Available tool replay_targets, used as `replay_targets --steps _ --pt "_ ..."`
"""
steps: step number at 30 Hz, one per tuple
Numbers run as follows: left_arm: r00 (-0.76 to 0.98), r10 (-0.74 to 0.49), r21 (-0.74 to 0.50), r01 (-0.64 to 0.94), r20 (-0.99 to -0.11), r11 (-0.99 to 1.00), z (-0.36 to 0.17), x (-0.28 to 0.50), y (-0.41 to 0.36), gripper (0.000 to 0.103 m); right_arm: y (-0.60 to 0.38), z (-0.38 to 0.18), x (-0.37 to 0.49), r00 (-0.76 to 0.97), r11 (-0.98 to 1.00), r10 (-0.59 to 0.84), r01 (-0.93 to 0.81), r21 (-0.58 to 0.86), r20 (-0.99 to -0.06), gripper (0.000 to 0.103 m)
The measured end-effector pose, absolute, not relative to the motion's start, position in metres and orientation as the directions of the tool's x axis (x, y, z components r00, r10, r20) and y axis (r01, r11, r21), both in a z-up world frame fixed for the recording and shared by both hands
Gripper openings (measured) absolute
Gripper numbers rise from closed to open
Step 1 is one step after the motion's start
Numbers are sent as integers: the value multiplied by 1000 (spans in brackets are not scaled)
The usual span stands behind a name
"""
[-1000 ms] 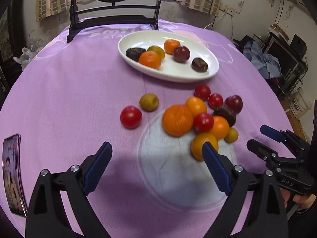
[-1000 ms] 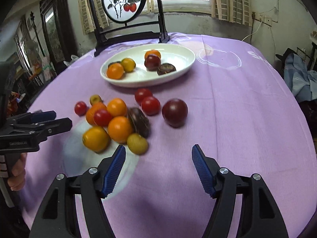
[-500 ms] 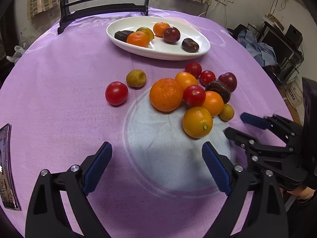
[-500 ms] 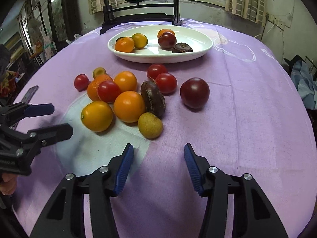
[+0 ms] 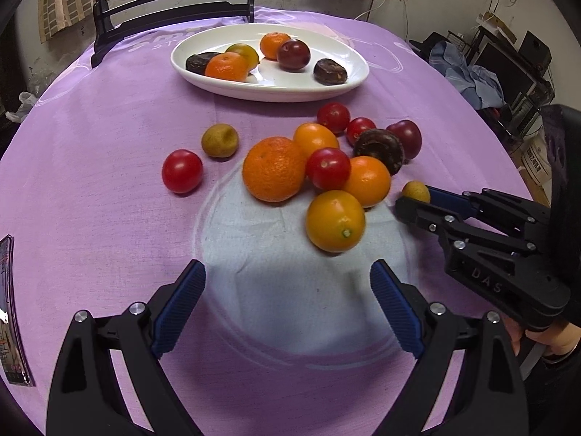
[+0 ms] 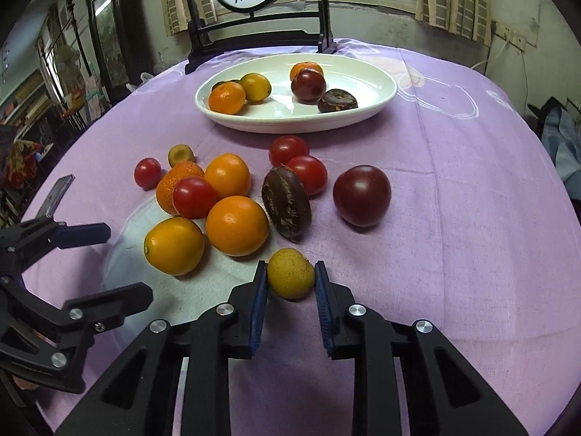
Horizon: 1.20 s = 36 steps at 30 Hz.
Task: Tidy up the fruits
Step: 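Grasp the yellow-orange tomato with the left tool while the right tool holds its fruit, then lower both held fruits onto the white plate and open both tools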
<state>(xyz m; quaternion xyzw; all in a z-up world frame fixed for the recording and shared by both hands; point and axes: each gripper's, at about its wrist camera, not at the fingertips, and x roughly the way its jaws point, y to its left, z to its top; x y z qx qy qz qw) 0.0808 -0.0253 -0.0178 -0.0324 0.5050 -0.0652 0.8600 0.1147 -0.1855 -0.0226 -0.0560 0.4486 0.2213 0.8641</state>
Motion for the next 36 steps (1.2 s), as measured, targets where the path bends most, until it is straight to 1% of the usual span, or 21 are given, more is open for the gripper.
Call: replay_targets --steps 8,10,12,14,16,17,18,22,27,36 --pt "486 -108 -80 78 -867 994 -24 88 -44 90 -207 -17 108 516 905 352 -400 144 -781 26" --pt "472 -98 -65 85 -876 994 -28 93 -48 76 -211 -16 107 520 907 354 -393 151 -778 26" --pt "476 -69 -36 78 -877 996 -30 97 -53 75 -213 -16 106 518 906 358 -395 154 -776 26" --pt "480 -51 -17 75 -876 997 -30 101 -56 71 -211 -17 105 517 902 359 -405 148 -777 26" --pt "491 -34 3 74 -870 997 -29 105 -59 55 -208 -18 104 513 899 358 -416 139 -780 26" --pt "492 -44 -3 84 -870 996 -28 106 -60 50 -206 -18 104 510 897 356 -421 134 -783 26" --pt "495 -67 -20 99 -866 995 -26 106 -61 35 -205 -19 103 509 896 354 -424 130 -784 26" --pt "518 -35 10 84 -855 996 -19 98 -57 36 -205 -21 104 509 898 351 -420 130 -786 26" --pt "526 -69 -34 76 -848 997 -9 83 -39 35 -206 -18 103 525 897 359 -421 131 -772 26" --pt "579 -118 -73 101 -807 992 23 71 -14 35 -213 6 98 583 896 411 -401 191 -701 26"
